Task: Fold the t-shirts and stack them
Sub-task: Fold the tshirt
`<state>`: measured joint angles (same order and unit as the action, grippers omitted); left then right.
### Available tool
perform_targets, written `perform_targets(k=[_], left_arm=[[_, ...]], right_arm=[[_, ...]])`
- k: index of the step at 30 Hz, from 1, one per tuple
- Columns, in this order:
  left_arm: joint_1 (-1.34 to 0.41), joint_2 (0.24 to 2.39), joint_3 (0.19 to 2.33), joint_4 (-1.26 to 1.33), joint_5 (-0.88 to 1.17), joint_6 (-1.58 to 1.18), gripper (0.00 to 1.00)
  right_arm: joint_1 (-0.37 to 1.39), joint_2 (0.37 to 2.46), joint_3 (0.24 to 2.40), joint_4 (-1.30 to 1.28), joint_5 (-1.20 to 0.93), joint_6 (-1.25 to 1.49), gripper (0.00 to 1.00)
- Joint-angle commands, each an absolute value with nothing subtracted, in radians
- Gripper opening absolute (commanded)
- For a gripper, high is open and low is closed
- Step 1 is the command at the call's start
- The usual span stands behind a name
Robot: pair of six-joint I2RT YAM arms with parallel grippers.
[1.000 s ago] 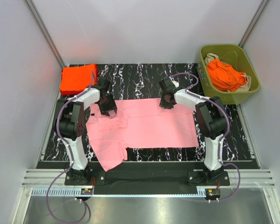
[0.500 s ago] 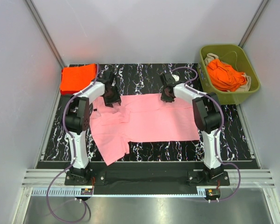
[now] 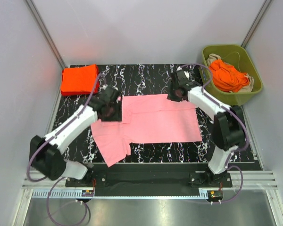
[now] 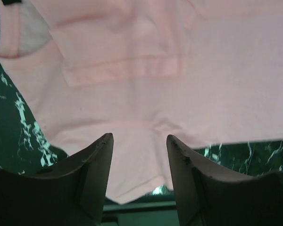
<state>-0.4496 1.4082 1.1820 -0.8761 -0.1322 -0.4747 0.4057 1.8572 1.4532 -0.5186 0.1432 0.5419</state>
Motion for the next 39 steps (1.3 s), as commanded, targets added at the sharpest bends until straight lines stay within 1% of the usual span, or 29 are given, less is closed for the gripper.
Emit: perform_targets(k=[1, 2, 3, 6, 9, 12, 15, 16, 19, 23, 28, 32, 35, 36, 39], left_arm=[[-0.609, 1.355, 1.1, -1.028, -0.226, -0.578, 0.54], [-0.645, 1.336, 1.088, -1.023, -0.206, -0.601, 0.53], [-0.719, 1.321, 1.08, -1.026, -0.209, -0.627, 0.52], [-0.845, 1.337, 1.046, -1.031, -0.229, -0.692, 0.52], [-0.938, 1.396, 0.996, -0.991, -0.2, -0.727, 0.5], [-1.011, 1.456, 0.965, -0.973, -0.225, -0.784, 0.5], [-1.057, 1.456, 0.937, -0.904, -0.218, -0.782, 0.5], [-1.058, 1.454, 0.927, -0.893, -0.216, -0.782, 0.52], [-1.058, 1.428, 0.878, -0.885, -0.222, -0.805, 0.55], [-1.049, 1.349, 0.796, -0.888, -0.224, -0.877, 0.54], [-1.029, 1.298, 0.707, -0.896, -0.233, -0.923, 0.54], [-1.002, 1.206, 0.644, -0.893, -0.225, -0.963, 0.52], [-0.993, 1.183, 0.64, -0.899, -0.235, -0.991, 0.5], [-0.992, 1.183, 0.638, -0.908, -0.251, -0.999, 0.48], [-0.992, 1.198, 0.627, -0.91, -0.256, -1.025, 0.47]], right_arm=[[0.402, 1.697, 1.347, -0.496, 0.095, 0.538, 0.31], [0.402, 1.665, 1.32, -0.488, 0.092, 0.546, 0.31], [0.402, 1.607, 1.269, -0.482, 0.072, 0.554, 0.31], [0.402, 1.492, 1.18, -0.474, 0.028, 0.572, 0.32], [0.402, 1.381, 1.103, -0.474, 0.015, 0.586, 0.32], [0.402, 1.281, 1.049, -0.472, 0.035, 0.598, 0.32], [0.403, 1.22, 1.032, -0.474, 0.023, 0.604, 0.32], [0.402, 1.21, 1.031, -0.474, 0.023, 0.603, 0.32], [0.402, 1.183, 1.017, -0.474, 0.014, 0.603, 0.33], [0.403, 1.18, 1.011, -0.474, 0.006, 0.612, 0.33], [0.402, 1.201, 1.025, -0.471, 0.002, 0.615, 0.33], [0.402, 1.207, 1.034, -0.472, -0.026, 0.617, 0.33], [0.403, 1.209, 1.037, -0.471, -0.028, 0.62, 0.33], [0.402, 1.212, 1.038, -0.468, -0.031, 0.621, 0.33], [0.402, 1.21, 1.04, -0.469, -0.037, 0.623, 0.33]])
